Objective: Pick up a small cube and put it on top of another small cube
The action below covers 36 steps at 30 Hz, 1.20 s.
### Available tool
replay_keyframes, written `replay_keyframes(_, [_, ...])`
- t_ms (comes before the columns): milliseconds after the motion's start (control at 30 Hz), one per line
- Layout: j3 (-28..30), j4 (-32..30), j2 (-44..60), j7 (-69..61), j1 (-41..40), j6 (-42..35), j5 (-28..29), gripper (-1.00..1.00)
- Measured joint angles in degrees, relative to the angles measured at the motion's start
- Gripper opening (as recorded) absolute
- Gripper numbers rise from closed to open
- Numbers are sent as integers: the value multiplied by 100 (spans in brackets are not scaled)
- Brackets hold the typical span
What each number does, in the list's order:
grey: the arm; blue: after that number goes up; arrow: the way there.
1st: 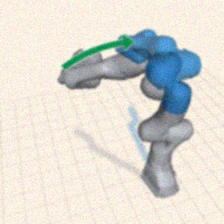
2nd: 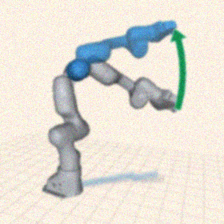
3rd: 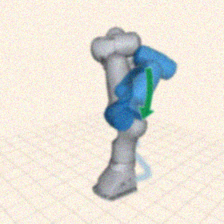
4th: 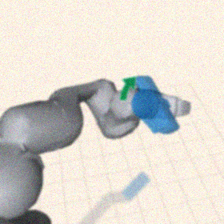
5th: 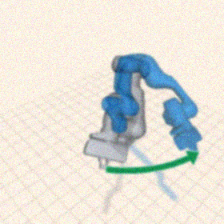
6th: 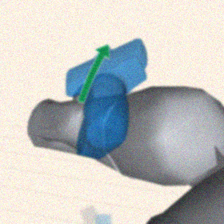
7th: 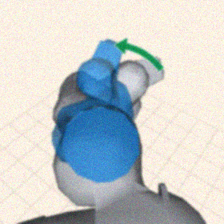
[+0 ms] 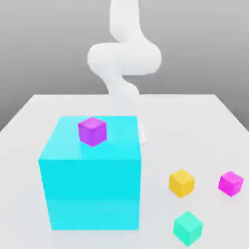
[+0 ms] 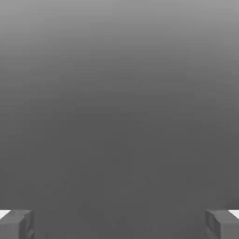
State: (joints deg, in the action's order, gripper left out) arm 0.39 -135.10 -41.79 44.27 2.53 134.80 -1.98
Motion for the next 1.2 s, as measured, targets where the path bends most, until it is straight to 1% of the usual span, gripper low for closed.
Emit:
replay_keyframes(167, [-43,-688,861,-302,516,623,-380,0])
replay_keyframes(333, [-227,-1349,1690,-523,994,1222,-656,0])
replay_keyframes(467, [-459,-1879,2342,-626,1333,1707,-782,0])
replay_keyframes(600, [-754,-2414,2980,-618,1596,2206,-758,0])
replay_keyframes(700, [-999,-2820,3446,-468,1712,2589,-538,0])
replay_keyframes(767, [-1141,-3087,3751,-236,1743,2845,-200,0])
replay_keyframes(867, [-1101,-3124,4202,40,1764,3214,230,0])
replay_keyframes(1033, [-621,-2993,4982,509,2064,3850,909,0])
replay_keyframes(1133, [-244,-2928,5455,646,2418,4243,1052,0])
replay_keyframes(1167, [-178,-2916,5558,655,2489,4327,1054,-100])
replay_keyframes(1200, [-178,-2916,5558,655,2489,4327,1054,-100])
